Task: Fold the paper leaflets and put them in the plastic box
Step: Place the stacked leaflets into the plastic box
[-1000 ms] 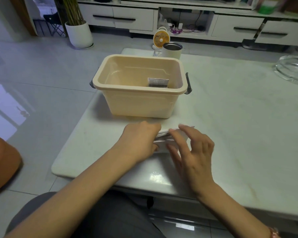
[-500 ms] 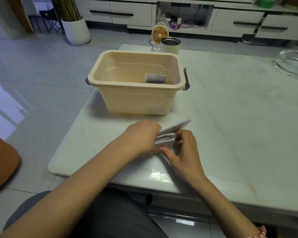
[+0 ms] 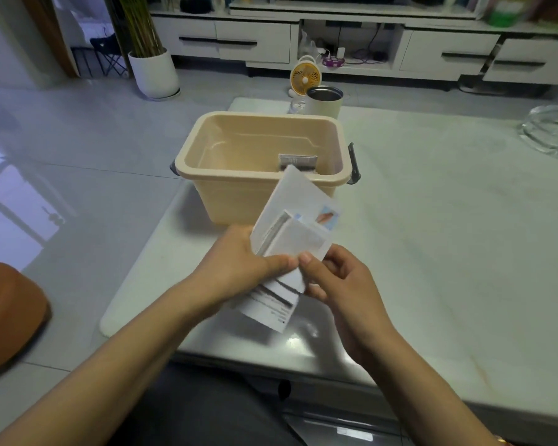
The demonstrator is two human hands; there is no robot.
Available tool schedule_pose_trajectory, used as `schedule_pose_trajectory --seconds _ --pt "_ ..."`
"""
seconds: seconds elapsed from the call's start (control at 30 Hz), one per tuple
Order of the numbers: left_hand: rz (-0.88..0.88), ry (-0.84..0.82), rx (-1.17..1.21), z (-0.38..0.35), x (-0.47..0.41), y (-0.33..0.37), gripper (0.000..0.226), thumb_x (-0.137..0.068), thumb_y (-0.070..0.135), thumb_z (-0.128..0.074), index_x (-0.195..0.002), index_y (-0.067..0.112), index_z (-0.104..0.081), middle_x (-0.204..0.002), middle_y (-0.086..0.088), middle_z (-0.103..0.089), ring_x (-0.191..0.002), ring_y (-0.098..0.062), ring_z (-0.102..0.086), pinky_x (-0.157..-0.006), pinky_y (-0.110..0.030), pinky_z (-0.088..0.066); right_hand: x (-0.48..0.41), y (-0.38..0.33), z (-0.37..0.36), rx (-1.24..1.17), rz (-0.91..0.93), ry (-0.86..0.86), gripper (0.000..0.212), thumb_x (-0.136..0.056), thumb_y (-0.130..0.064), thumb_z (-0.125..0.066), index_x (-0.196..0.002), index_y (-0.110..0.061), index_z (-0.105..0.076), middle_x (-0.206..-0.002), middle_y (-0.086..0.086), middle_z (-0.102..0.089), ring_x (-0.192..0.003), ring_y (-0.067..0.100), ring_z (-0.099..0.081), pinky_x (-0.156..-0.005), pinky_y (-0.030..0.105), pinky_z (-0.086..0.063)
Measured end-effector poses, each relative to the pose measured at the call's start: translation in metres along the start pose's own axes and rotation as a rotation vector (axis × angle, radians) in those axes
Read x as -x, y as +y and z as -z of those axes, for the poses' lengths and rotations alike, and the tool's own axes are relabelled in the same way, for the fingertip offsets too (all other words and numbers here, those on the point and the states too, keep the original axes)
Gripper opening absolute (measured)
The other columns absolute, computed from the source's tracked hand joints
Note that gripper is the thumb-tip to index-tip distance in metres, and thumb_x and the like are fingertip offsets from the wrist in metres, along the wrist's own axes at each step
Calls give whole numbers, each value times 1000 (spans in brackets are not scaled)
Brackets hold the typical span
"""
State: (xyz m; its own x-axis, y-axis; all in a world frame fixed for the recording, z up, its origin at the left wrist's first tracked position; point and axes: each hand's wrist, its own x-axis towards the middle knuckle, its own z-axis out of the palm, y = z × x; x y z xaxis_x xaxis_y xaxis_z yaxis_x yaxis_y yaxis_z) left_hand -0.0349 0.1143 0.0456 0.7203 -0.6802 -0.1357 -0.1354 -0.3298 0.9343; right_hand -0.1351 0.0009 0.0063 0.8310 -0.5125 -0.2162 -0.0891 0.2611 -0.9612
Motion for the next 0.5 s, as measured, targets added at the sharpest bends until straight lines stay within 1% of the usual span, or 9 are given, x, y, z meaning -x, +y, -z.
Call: schedule_pose_trajectory --seconds 0.07,0.13,0.2,0.27,0.33,0.37,0.4,0.47,0.5 --pt "6 95 150 -5 8 5 21 -77 11 -74 -80 30 -65 -74 16 -72 -68 0 -68 -60 -13 -54 1 -15 -7 71 42 9 17 -87 -15 -62 -104 -12 -64 -96 4 -73 -88 19 -70 -74 36 -59" --pt "-6 165 207 -2 11 13 20 -78 11 -73 -80 29 -65 -78 15 -73 -70 -1 -68 -59 -13 -53 -3 -36 -12 118 57 -35 13 -88 -15 -61 -101 -14 -63 -93 3 -73 -83 18 -70 -70 36 -58" --pt "-28 170 236 3 7 25 19 -79 11 -71 -83 29 -66 -80 16 -73 -72 0 -69 -60 -12 -53 -8 -59 -14 199 104 -66 10 -88 -14 -61 -98 -15 -63 -90 2 -74 -78 15 -70 -62 31 -59" --pt "-68 163 213 16 -5 37 16 -83 15 -67 -92 28 -65 -85 14 -73 -77 1 -68 -63 -11 -51 -25 -85 -17 277 168 -69 8 -87 -12 -62 -95 -14 -64 -90 1 -73 -74 11 -68 -54 23 -53" --pt "-99 275 105 31 -23 43 7 -88 23 -61 -95 24 -62 -86 10 -69 -77 -2 -67 -66 -15 -52 -54 -112 -17 293 166 -38 4 -87 -10 -62 -90 -12 -63 -93 5 -70 -76 14 -64 -60 26 -49" --pt "-130 381 18 40 -34 42 7 -90 26 -58 -94 21 -60 -86 6 -67 -80 -8 -65 -72 -20 -52 -73 -124 -16 286 129 -9 3 -86 -10 -62 -90 -10 -63 -93 8 -69 -76 16 -63 -62 28 -48" --pt "-182 478 -89 48 -44 41 8 -91 25 -55 -93 19 -60 -86 4 -65 -83 -13 -63 -75 -19 -49 -93 -136 -15 274 72 11 8 -85 -10 -63 -93 -8 -62 -91 7 -68 -74 17 -62 -63 29 -49" --pt "-258 605 -339 64 -63 36 13 -93 19 -51 -95 13 -63 -88 3 -62 -85 -15 -56 -73 -14 -42 -132 -153 -18 251 -139 -34 20 -82 -10 -64 -101 -7 -58 -88 5 -65 -77 16 -62 -69 27 -52" --pt "-261 634 -441 72 -75 32 16 -93 17 -50 -97 10 -64 -93 1 -63 -89 -17 -55 -78 -18 -42 -147 -157 -23 271 -264 -77 29 -79 -10 -67 -106 -8 -57 -90 4 -61 -83 16 -59 -76 25 -50"
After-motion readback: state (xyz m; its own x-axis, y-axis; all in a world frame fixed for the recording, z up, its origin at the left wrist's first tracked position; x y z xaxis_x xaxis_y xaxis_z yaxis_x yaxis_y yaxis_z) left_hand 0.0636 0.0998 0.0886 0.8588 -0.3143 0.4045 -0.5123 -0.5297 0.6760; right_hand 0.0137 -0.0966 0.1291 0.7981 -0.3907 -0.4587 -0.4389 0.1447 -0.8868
